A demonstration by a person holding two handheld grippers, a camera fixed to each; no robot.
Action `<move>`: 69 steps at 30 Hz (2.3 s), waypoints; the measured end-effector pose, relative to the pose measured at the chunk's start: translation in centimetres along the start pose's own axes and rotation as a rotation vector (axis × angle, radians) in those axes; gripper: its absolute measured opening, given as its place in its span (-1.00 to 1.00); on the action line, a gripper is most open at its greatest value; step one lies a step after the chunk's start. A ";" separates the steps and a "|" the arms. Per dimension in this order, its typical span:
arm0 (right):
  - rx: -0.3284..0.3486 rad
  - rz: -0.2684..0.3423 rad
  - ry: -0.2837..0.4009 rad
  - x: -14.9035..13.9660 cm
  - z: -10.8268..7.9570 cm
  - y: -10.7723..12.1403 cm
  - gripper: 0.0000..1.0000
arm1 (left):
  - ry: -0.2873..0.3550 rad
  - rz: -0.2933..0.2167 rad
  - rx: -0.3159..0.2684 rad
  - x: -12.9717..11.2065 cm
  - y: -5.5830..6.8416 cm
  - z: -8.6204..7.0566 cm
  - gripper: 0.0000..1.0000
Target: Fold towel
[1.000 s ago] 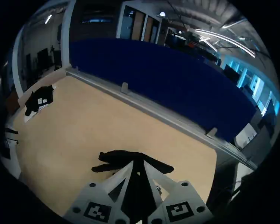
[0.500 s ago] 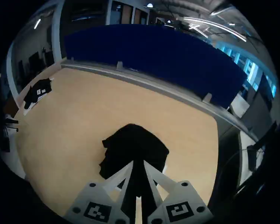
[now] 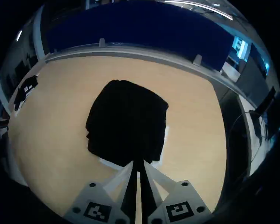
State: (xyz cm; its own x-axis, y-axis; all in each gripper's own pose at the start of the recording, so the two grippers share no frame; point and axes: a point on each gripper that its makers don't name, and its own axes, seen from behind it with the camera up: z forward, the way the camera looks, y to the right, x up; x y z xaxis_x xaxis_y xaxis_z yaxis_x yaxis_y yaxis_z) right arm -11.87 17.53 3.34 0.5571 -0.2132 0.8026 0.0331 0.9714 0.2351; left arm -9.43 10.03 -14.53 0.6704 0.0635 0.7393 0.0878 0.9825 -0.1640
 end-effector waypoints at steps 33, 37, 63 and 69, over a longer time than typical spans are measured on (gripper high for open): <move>-0.057 0.070 0.073 -0.9 0.0 -0.1 0.65 | -0.008 0.011 -0.004 0.0 0.4 0.4 0.80; -0.057 0.074 0.117 0.6 -0.4 -0.2 0.92 | -0.008 0.014 -0.006 0.1 0.5 0.3 0.80; -0.020 0.084 0.246 9.7 1.9 -2.2 1.00 | -0.013 -0.010 0.023 -0.3 -0.7 0.0 0.80; -0.015 0.097 0.220 7.4 3.2 -3.4 1.00 | -0.017 -0.009 0.024 -0.5 -0.8 0.2 0.80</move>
State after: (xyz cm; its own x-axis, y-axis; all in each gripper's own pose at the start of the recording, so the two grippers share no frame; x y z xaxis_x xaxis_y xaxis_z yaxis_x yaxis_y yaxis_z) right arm -10.47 12.34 10.24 0.7255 -0.0926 0.6820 -0.0179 0.9881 0.1531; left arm -9.98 9.29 -14.64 0.6571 0.0577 0.7516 0.0758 0.9870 -0.1419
